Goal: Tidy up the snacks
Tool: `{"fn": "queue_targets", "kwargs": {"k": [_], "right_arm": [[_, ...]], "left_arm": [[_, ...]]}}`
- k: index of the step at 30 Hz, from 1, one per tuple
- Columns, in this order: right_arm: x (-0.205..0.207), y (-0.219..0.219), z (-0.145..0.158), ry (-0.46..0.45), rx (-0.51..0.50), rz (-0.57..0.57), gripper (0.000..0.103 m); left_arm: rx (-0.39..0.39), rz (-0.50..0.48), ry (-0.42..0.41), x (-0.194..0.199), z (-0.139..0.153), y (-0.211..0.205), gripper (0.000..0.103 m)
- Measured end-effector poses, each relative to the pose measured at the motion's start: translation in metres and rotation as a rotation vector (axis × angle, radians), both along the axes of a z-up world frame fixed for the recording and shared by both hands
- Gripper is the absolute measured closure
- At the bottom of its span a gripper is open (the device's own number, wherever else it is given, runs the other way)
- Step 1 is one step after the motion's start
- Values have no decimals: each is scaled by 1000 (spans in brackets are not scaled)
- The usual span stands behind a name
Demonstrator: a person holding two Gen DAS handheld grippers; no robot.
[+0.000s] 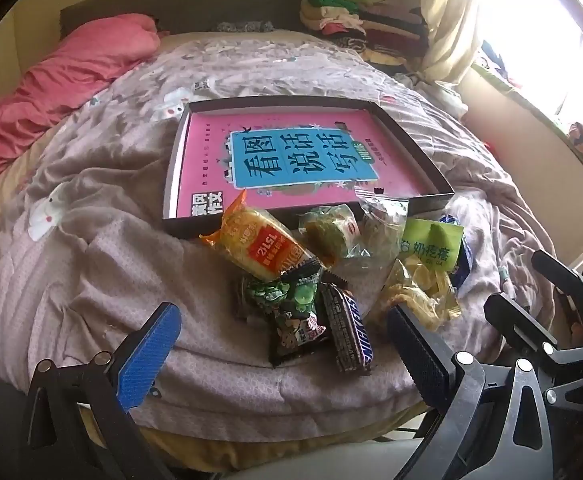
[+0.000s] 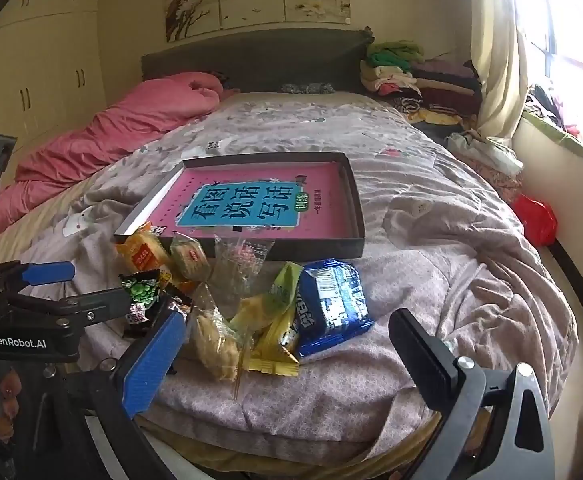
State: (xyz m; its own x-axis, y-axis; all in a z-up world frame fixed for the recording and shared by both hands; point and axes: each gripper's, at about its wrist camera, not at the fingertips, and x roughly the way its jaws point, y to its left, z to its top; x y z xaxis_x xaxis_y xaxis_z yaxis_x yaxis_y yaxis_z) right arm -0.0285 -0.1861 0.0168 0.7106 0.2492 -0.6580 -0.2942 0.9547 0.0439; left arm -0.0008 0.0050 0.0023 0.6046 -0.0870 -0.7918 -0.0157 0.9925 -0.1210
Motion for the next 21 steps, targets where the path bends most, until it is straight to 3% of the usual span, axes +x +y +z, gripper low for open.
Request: {"fn": "queue_targets", "kwargs": {"k": [21], "right_arm": [[0, -3, 1, 3, 17, -14, 0]], "left_arm": [[3, -3, -17, -3, 5, -4, 0]]}}
